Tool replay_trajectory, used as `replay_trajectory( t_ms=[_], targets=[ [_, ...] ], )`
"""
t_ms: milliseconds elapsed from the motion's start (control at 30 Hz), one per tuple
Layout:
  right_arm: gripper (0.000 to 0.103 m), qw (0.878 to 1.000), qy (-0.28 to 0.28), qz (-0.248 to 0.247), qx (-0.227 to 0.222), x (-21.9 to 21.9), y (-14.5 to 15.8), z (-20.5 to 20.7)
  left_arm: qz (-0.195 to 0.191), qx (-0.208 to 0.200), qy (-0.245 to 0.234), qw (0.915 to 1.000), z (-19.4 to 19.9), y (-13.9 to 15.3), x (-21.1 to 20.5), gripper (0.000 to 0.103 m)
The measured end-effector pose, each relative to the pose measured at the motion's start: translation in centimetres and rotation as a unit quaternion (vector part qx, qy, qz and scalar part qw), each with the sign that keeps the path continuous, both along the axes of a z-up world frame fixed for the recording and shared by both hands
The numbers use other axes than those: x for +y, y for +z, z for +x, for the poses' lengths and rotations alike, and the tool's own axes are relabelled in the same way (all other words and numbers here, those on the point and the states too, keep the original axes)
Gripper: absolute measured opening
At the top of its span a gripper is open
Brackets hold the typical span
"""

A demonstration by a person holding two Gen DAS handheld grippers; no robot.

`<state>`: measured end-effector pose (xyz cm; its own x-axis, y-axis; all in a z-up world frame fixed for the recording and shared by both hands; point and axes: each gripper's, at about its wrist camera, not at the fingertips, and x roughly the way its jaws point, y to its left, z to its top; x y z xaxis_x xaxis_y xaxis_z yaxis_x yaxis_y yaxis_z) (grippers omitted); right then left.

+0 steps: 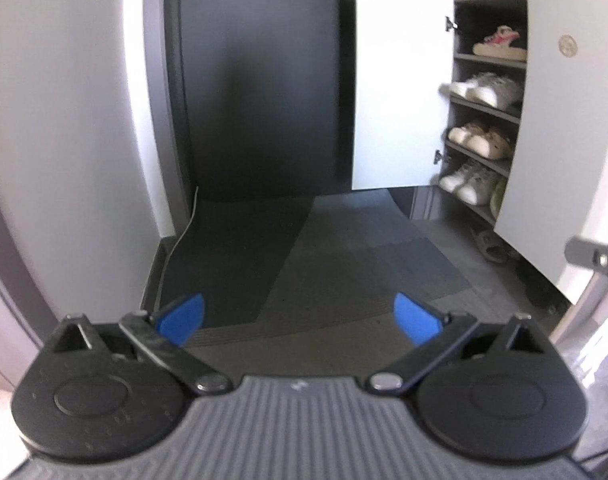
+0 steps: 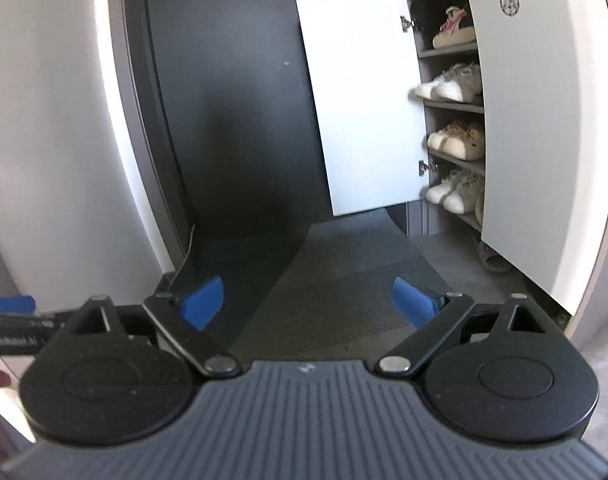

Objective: Organize scattered shoes

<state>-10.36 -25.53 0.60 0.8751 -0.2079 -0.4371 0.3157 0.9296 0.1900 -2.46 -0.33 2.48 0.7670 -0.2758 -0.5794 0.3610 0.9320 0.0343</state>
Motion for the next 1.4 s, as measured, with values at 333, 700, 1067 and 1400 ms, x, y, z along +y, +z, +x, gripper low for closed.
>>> replay_trajectory(
  t_ms=[333, 700, 1067, 1400],
  targets=[
    [0.095, 0.999, -0.013, -0.03, -0.015, 1.3, 1.1, -1.7, 0.012, -0.004, -0.004, 0.9999, 0.4, -0.5, -2.0, 0.103],
    [0.095, 0.999, -0.022, -0.025, -0.006, 0.8, 1.0, -2.2, 0.028, -0.021, -0.012, 0.9993, -0.2, -1.3, -3.1, 0.103],
    [0.095, 1.0, -0.019, -0.021, -0.009, 1.3, 1.2, -2.8, 0.031, -0.02, -0.022, 0.9991, -0.7, -1.7, -3.6, 0.103],
    [0.095, 0.999, -0.019, -0.026, -0.006, 1.7, 1.2, -2.7, -0.001, 0.01, -0.016, 0.9998, -0.2, -1.8, -2.7, 0.103]
  ],
)
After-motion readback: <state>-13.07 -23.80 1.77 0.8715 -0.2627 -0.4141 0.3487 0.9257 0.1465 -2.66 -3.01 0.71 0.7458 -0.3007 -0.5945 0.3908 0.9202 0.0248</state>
